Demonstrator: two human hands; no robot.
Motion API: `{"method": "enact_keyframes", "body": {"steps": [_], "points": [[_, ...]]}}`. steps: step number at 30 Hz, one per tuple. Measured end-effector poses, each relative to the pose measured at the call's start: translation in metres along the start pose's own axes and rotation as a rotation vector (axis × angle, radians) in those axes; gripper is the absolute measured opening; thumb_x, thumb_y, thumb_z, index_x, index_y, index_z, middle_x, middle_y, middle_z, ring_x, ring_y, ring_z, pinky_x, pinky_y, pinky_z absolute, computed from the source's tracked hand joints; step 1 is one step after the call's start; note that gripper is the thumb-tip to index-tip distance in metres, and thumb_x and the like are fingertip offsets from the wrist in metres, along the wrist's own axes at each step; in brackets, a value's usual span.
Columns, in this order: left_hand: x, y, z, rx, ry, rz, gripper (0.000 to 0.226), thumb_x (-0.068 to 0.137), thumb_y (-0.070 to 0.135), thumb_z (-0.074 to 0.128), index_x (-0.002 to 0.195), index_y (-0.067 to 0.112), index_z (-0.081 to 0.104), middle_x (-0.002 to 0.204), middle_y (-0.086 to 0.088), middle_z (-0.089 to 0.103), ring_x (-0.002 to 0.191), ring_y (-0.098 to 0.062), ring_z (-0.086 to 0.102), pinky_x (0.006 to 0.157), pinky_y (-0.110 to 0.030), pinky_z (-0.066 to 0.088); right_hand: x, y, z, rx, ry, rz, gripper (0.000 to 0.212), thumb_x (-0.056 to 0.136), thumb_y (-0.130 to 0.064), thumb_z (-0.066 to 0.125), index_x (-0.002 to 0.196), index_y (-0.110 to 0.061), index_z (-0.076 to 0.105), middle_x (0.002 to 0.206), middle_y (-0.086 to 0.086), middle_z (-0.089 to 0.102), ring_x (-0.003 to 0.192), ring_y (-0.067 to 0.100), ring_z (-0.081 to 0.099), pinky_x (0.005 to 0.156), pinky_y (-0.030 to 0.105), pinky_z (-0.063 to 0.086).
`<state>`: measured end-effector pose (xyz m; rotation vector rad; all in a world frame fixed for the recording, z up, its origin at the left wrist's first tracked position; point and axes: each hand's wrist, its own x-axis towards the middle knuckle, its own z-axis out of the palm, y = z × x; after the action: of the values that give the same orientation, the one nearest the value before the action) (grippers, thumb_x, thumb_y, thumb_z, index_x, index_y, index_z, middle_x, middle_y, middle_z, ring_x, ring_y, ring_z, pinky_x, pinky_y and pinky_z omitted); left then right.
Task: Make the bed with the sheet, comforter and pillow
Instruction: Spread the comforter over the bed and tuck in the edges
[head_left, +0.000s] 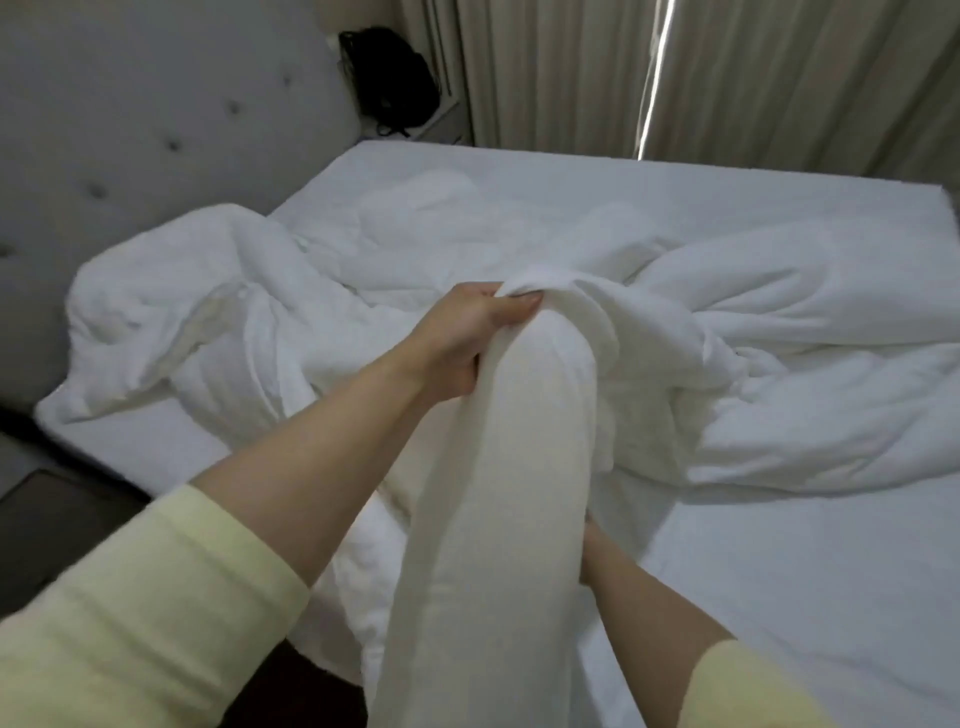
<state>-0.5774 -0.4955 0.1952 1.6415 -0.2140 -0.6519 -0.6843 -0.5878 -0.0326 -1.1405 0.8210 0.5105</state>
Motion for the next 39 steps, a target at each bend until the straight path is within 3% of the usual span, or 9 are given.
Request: {"method": "enact_keyframes", "body": {"steps": [2, 6, 12, 17, 21, 28, 31, 36, 39], "points": [[-0.016, 0.024, 0.013, 0.020, -0.006, 0.026, 0.018, 0.094, 0.009, 0.051, 0.081, 0.008, 0.063, 0.073, -0.004, 0.068, 0.059, -0.013, 0.065, 0.058, -0.020, 0.055, -0.046, -0.022, 0.004, 0.086, -0.100, 0.005, 0.030, 0.102, -0.010, 0.033, 0.086, -0.012, 0.059, 0.071, 0.003, 0.064, 0.069, 0.017, 0.055, 0.065, 0.035, 0.049], [-0.019, 0.028, 0.031, -0.011, 0.063, 0.000, 0.018, 0.096, 0.012, 0.050, 0.083, 0.011, 0.063, 0.076, -0.004, 0.068, 0.061, -0.014, 0.066, 0.057, -0.021, 0.055, -0.099, -0.043, -0.003, 0.149, -0.210, -0.170, 0.067, 0.102, -0.013, 0.029, 0.046, -0.014, 0.065, 0.040, 0.002, 0.061, 0.046, 0.019, 0.060, 0.045, 0.025, 0.048], [-0.015, -0.018, 0.071, 0.657, 0.474, -0.174, 0.019, 0.093, 0.018, 0.055, 0.100, 0.003, 0.065, 0.092, -0.022, 0.064, 0.083, -0.035, 0.061, 0.061, -0.023, 0.041, -0.172, -0.085, -0.181, 0.354, 0.352, -0.335, 0.033, 0.092, -0.011, 0.054, 0.119, 0.007, 0.059, 0.108, 0.019, 0.066, 0.091, 0.031, 0.064, 0.081, 0.036, 0.052], [-0.026, -0.035, 0.207, 1.088, 0.145, -0.164, 0.057, 0.087, 0.036, 0.064, 0.131, 0.007, 0.043, 0.137, -0.017, 0.041, 0.123, -0.036, 0.046, 0.098, -0.039, 0.042, -0.276, -0.093, -0.310, 0.202, 0.818, -0.582, 0.037, 0.091, -0.013, 0.052, 0.125, 0.003, 0.052, 0.107, 0.010, 0.054, 0.099, 0.023, 0.053, 0.076, 0.028, 0.046], [-0.073, -0.034, 0.348, 0.733, -0.527, 0.103, 0.065, 0.072, 0.026, 0.081, 0.129, 0.016, 0.051, 0.128, -0.002, 0.056, 0.116, -0.018, 0.054, 0.098, -0.028, 0.044, -0.293, -0.068, -0.296, -0.072, 0.622, -0.460, 0.015, 0.091, -0.014, 0.051, 0.100, -0.003, 0.055, 0.084, 0.011, 0.054, 0.073, 0.024, 0.053, 0.061, 0.029, 0.039], [-0.108, -0.054, 0.342, 0.548, -0.021, 0.100, 0.017, 0.080, 0.012, 0.051, 0.076, 0.006, 0.065, 0.091, -0.018, 0.066, 0.085, -0.027, 0.058, 0.069, -0.031, 0.044, -0.322, -0.041, -0.286, 0.042, 0.385, -0.505, 0.024, 0.098, -0.023, 0.043, 0.086, -0.008, 0.056, 0.092, 0.014, 0.065, 0.069, 0.022, 0.061, 0.067, 0.030, 0.052], [-0.125, -0.033, 0.309, 0.331, -0.090, 0.028, 0.003, 0.065, 0.005, 0.053, 0.063, 0.006, 0.056, 0.068, -0.009, 0.056, 0.066, -0.021, 0.050, 0.056, -0.025, 0.036, -0.312, -0.013, -0.284, -0.068, 0.528, -0.342, 0.043, 0.097, -0.042, 0.043, 0.122, -0.009, 0.053, 0.126, 0.010, 0.057, 0.108, 0.027, 0.056, 0.090, 0.034, 0.044], [-0.163, -0.022, 0.248, 0.427, -0.370, -0.069, 0.038, 0.046, 0.002, 0.049, 0.084, 0.001, 0.058, 0.083, -0.015, 0.054, 0.077, -0.026, 0.053, 0.061, -0.029, 0.040, -0.286, 0.028, -0.225, 0.118, 0.071, -0.172, 0.070, 0.085, -0.077, 0.025, 0.108, -0.022, 0.061, 0.088, -0.001, 0.068, 0.081, 0.015, 0.066, 0.064, 0.024, 0.052], [-0.195, -0.030, 0.217, 0.475, -0.424, -0.136, 0.032, 0.047, -0.003, 0.051, 0.078, 0.002, 0.057, 0.075, -0.012, 0.055, 0.070, -0.026, 0.054, 0.059, -0.026, 0.043, -0.285, 0.034, -0.188, 0.340, -0.145, -0.310, 0.084, 0.079, -0.082, 0.026, 0.122, -0.018, 0.059, 0.116, 0.008, 0.068, 0.109, 0.024, 0.061, 0.091, 0.036, 0.050]]}}
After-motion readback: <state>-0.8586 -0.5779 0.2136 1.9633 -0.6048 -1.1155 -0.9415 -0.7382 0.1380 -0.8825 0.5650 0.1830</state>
